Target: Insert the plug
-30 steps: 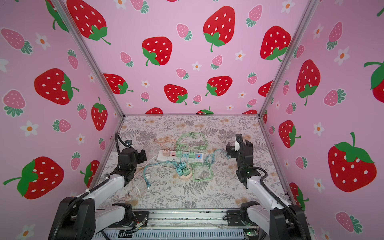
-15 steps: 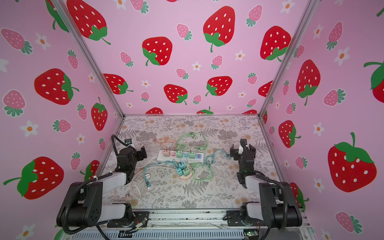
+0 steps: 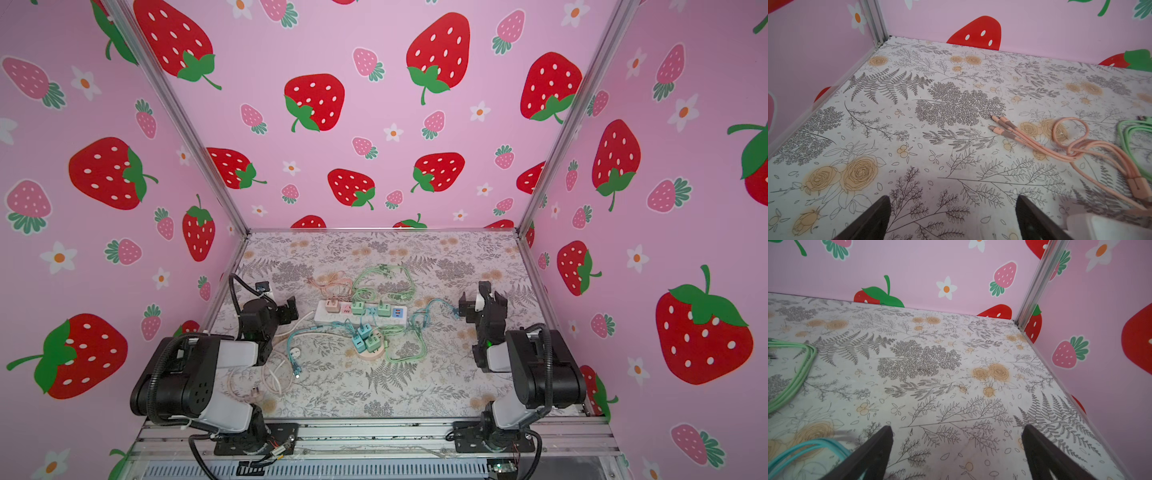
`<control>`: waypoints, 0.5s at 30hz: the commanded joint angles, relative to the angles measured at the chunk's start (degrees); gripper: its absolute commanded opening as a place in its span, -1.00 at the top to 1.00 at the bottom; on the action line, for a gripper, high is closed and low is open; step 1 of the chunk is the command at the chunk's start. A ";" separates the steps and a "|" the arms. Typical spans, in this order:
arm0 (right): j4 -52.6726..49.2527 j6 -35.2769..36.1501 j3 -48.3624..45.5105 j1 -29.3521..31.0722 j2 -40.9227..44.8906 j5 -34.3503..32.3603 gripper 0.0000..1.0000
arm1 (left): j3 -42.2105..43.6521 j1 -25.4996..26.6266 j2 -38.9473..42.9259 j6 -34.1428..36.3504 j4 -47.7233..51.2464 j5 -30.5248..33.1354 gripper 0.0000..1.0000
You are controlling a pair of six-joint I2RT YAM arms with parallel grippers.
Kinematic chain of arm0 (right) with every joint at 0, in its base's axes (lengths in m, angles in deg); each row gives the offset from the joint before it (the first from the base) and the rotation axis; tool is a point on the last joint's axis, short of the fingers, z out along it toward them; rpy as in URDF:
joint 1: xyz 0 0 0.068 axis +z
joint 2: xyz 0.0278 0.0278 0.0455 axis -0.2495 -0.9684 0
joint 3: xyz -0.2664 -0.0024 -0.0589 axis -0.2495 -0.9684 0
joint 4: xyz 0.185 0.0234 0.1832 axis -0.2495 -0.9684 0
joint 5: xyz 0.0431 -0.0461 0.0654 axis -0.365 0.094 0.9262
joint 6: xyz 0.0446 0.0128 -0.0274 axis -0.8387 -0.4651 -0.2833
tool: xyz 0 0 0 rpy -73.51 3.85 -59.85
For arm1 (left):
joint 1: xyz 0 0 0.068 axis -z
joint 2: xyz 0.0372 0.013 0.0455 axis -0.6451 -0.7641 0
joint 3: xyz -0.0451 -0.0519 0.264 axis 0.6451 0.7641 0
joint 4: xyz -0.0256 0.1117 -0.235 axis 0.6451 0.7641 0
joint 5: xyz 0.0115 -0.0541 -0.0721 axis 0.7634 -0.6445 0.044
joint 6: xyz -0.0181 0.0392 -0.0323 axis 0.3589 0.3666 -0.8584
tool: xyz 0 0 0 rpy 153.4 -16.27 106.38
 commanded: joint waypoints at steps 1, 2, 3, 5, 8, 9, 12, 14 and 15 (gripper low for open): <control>4.51 -0.52 0.22 -0.77 0.01 1.01 -0.99 | -3.70 -0.12 -0.37 0.73 1.67 -1.52 -0.96; 3.91 -0.52 0.35 -0.76 0.19 1.05 -0.99 | -3.83 -0.05 -0.51 0.69 1.59 -1.49 -0.99; 4.16 -0.52 0.36 -0.79 0.01 0.96 -0.99 | -4.11 -0.04 -0.37 0.82 2.56 -1.41 -0.99; 3.91 -0.52 0.36 -0.79 0.08 0.92 -0.99 | -4.16 -0.07 -0.46 0.78 2.51 -1.32 -0.99; 4.12 -0.49 0.29 -0.75 0.14 0.96 -0.99 | -4.10 0.00 -0.46 0.78 2.44 -1.26 -0.98; 4.21 -0.43 0.22 -0.79 0.25 0.97 -0.99 | -4.08 -0.07 -0.45 0.79 2.33 -1.30 -0.98; 4.51 -0.43 0.01 -0.67 0.34 0.97 -0.99 | -3.91 0.09 -0.35 0.84 2.17 -1.23 -0.98; 4.56 -0.43 0.01 -0.70 0.33 0.94 -0.99 | -3.90 0.10 -0.25 0.82 2.18 -1.22 -0.98; 4.55 -0.43 0.00 -0.71 0.26 0.96 -0.99 | -3.90 0.09 -0.32 0.92 2.09 -1.22 -0.98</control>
